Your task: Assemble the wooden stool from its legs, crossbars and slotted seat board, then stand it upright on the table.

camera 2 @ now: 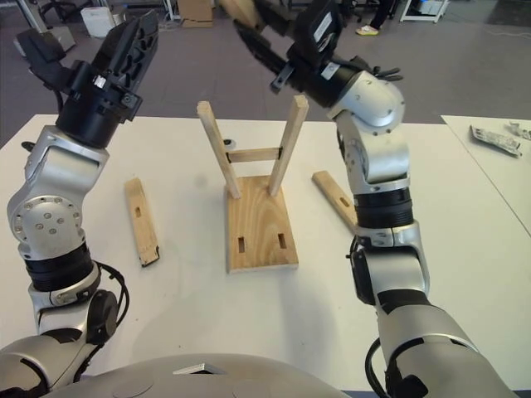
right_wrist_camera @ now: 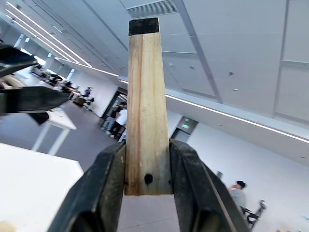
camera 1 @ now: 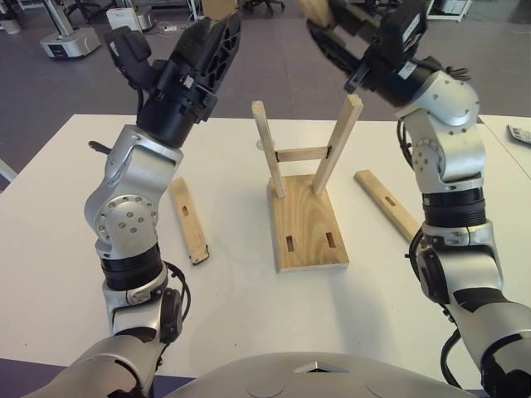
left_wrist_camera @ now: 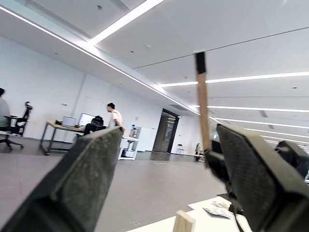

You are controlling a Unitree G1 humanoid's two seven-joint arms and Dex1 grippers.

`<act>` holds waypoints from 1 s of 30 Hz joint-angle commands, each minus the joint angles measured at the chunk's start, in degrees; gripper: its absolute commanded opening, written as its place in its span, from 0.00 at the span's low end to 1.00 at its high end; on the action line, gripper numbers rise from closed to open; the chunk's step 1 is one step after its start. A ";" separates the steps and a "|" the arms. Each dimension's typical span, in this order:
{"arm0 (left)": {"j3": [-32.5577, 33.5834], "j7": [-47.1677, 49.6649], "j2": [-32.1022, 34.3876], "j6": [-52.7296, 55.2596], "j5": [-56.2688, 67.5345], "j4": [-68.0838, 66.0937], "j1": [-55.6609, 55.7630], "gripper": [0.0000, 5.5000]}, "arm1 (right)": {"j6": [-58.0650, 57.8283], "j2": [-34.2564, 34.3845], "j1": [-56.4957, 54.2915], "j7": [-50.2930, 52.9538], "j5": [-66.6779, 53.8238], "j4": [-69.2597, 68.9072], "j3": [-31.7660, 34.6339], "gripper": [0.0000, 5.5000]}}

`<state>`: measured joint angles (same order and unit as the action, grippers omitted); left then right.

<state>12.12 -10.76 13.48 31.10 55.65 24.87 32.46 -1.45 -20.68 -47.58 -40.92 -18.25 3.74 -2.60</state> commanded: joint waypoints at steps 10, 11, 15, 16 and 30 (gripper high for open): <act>0.06 0.40 -2.53 -2.35 3.60 0.64 1.69 0.60 | -7.85 1.45 8.27 -3.38 -2.34 -9.99 -3.96 0.24; -0.17 -0.13 -2.41 -2.44 3.69 0.86 1.59 0.58 | -8.11 1.61 8.59 -3.35 -2.34 -10.30 -4.12 0.24; -1.14 -0.20 -2.91 -2.83 3.25 1.58 1.35 0.44 | -9.02 1.54 9.38 -3.41 -2.64 -11.33 -4.25 0.24; -1.15 0.01 -3.05 -2.94 3.28 1.70 1.32 0.41 | -9.26 1.49 9.59 -3.52 -2.78 -11.64 -4.22 0.24; -0.79 0.13 -2.93 -4.30 2.23 2.15 -1.46 0.08 | -9.31 2.20 10.70 -2.48 -2.04 -11.80 -3.62 0.24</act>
<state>11.46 -10.37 10.37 27.10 58.32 27.09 31.97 -10.95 -18.90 -37.43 -44.16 -20.41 -7.75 -6.81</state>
